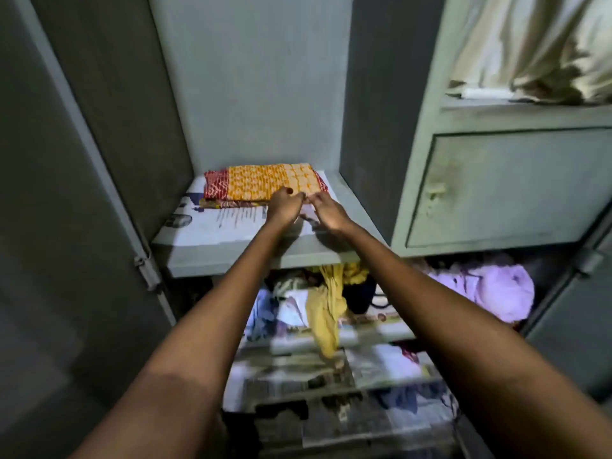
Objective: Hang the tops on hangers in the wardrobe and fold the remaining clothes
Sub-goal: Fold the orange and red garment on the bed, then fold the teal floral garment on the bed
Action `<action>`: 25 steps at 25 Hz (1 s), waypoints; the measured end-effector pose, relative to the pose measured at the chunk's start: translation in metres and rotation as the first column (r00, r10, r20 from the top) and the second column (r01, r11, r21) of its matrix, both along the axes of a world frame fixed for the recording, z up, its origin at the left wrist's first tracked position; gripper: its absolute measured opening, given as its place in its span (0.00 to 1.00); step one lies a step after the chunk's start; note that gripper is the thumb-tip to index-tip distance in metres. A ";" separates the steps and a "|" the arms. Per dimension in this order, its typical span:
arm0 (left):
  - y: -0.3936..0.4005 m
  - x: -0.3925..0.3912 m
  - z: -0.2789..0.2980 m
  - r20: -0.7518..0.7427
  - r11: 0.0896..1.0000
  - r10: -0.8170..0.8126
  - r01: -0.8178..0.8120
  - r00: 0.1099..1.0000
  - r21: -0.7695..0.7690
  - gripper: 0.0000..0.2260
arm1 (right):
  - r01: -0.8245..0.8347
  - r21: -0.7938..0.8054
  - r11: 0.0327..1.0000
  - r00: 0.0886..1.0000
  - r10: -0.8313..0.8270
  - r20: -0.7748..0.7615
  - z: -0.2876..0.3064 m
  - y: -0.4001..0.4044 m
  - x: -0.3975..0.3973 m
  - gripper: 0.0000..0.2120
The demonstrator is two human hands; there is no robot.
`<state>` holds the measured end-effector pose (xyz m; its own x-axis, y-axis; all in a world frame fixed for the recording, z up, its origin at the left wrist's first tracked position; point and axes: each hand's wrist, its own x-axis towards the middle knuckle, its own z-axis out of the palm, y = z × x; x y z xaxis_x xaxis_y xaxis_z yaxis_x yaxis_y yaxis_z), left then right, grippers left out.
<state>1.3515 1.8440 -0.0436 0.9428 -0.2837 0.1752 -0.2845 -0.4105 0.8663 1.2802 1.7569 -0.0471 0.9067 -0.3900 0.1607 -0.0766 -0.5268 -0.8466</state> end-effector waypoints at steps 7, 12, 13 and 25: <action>-0.002 -0.218 -0.058 0.042 0.944 -0.213 0.217 0.976 -0.249 0.10 | 0.160 0.191 0.968 0.960 -0.198 0.199 -0.064 0.007 -0.212 0.13; -0.054 -0.363 -0.109 -0.135 0.818 -0.561 0.521 0.817 -0.245 0.12 | 0.502 0.416 0.758 0.805 -0.585 0.095 -0.133 -0.052 -0.404 0.11; -0.065 -0.394 -0.115 -0.167 0.789 -0.608 0.567 0.777 -0.236 0.11 | 0.558 0.422 0.714 0.768 -0.637 0.061 -0.141 -0.058 -0.441 0.13; -0.166 -0.819 -0.177 -0.379 -0.105 -0.920 0.995 -0.096 0.002 0.09 | 0.859 0.501 -0.105 0.013 -0.974 -0.227 -0.210 -0.028 -0.890 0.12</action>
<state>0.5322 1.6778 -0.2208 -0.3800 -0.9040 -0.1958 -0.4166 -0.0217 0.9088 0.3907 1.7294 -0.2569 -0.4054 -0.8743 -0.2671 -0.0197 0.3005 -0.9536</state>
